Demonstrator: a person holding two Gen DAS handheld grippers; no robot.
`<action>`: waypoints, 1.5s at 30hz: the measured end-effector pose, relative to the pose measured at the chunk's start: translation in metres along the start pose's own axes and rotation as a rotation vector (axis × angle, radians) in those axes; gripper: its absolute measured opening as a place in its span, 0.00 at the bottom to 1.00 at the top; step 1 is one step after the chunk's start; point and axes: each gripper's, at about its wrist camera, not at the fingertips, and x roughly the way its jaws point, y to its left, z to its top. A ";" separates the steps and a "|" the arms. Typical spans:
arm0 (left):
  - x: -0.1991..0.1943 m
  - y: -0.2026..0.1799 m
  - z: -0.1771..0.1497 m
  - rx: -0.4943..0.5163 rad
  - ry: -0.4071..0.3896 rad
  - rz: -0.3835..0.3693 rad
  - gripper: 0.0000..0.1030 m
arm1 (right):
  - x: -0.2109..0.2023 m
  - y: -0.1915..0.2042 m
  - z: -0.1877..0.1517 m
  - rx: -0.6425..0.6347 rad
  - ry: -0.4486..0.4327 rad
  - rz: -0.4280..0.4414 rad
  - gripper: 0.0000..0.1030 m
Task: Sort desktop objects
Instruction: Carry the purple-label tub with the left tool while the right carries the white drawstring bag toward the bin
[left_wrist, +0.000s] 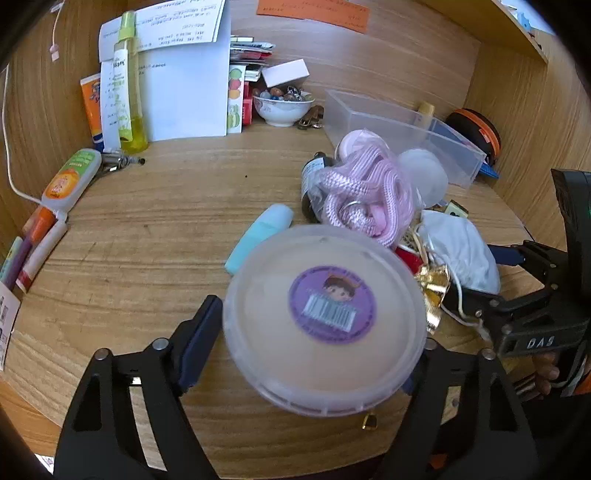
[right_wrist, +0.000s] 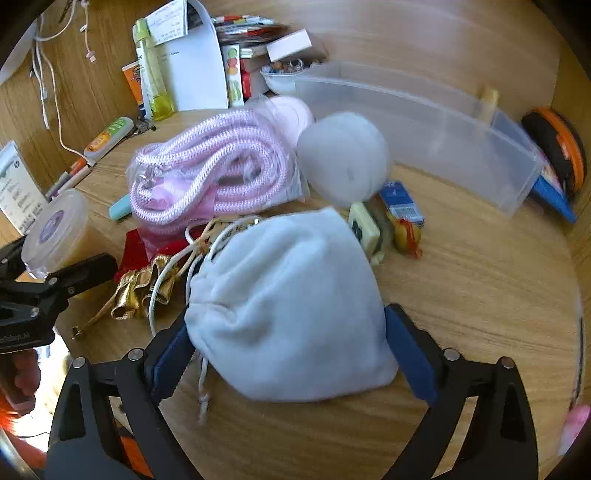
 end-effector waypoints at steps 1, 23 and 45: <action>0.000 -0.001 0.001 0.000 -0.006 0.004 0.72 | 0.000 0.001 0.000 -0.006 0.001 0.000 0.88; -0.013 0.003 -0.002 -0.041 -0.055 0.133 0.56 | -0.036 -0.021 -0.022 0.054 -0.084 0.031 0.50; -0.038 -0.033 0.082 0.058 -0.107 -0.042 0.56 | -0.113 -0.082 -0.014 0.154 -0.274 -0.117 0.50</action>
